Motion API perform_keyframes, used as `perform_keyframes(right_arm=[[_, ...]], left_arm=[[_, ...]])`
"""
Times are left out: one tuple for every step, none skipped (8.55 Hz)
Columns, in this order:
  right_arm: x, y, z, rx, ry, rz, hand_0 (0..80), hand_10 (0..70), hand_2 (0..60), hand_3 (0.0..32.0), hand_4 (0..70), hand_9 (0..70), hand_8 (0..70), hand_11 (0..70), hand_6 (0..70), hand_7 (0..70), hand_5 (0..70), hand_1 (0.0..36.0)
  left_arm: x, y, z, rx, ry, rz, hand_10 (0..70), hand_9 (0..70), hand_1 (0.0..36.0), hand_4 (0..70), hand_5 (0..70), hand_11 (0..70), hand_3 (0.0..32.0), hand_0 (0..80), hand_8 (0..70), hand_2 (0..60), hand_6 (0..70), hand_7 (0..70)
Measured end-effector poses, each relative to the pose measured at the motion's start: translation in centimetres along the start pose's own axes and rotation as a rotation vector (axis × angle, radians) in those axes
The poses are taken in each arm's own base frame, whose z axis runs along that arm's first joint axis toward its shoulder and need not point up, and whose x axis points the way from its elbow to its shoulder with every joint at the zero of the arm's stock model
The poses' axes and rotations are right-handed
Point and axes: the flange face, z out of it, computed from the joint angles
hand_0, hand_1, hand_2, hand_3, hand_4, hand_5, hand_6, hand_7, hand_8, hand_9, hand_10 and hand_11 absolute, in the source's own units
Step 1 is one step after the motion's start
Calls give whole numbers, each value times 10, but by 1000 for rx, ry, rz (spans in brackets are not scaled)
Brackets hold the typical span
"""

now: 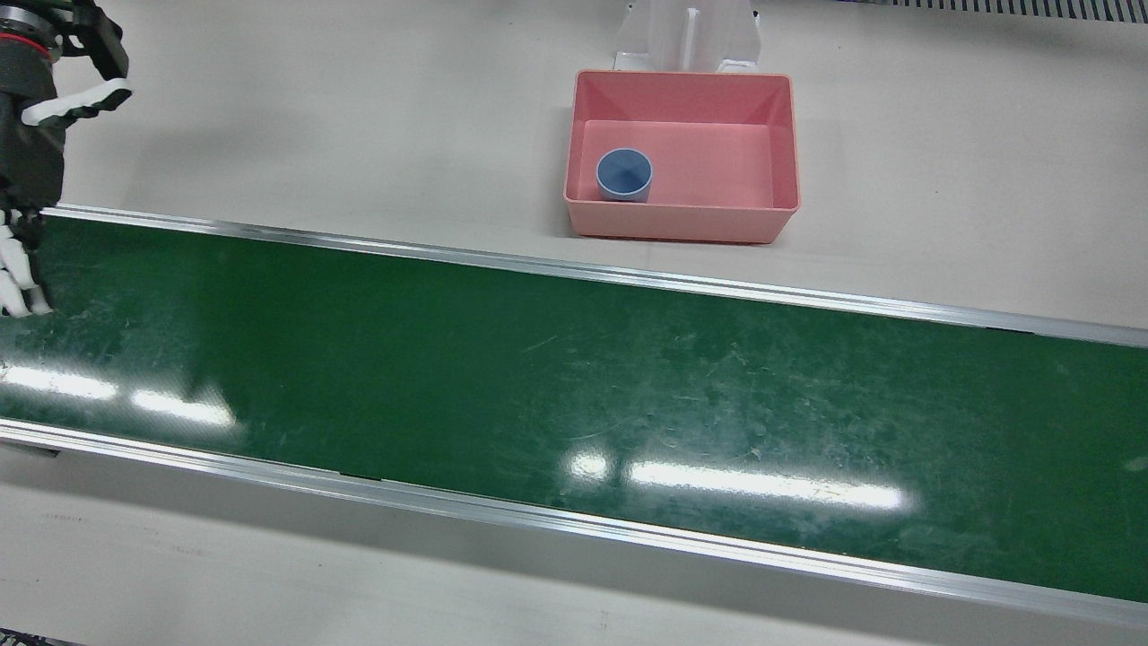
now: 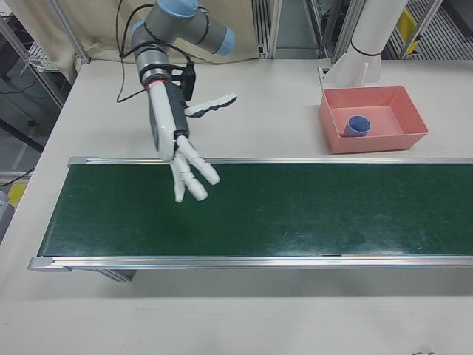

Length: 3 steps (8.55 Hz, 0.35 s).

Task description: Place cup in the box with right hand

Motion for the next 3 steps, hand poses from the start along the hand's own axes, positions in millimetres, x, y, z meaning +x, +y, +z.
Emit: perform_keyframes(right_arm=[[-29, -45, -12, 37, -48, 31, 431, 5, 71, 0, 0, 179, 120, 16, 68, 236, 44, 104], [-49, -79, -23, 59, -89, 51, 423, 11, 71, 0, 0, 187, 121, 25, 72, 259, 42, 98], [-60, -103, -35, 76, -118, 64, 416, 12, 71, 0, 0, 192, 123, 25, 75, 276, 41, 93]], left_arm=[[0, 0, 0, 0, 0, 0, 0, 0, 0, 0, 0, 0, 0, 0, 0, 0, 0, 0], [0, 0, 0, 0, 0, 0, 0, 0, 0, 0, 0, 0, 0, 0, 0, 0, 0, 0], [0, 0, 0, 0, 0, 0, 0, 0, 0, 0, 0, 0, 0, 0, 0, 0, 0, 0]])
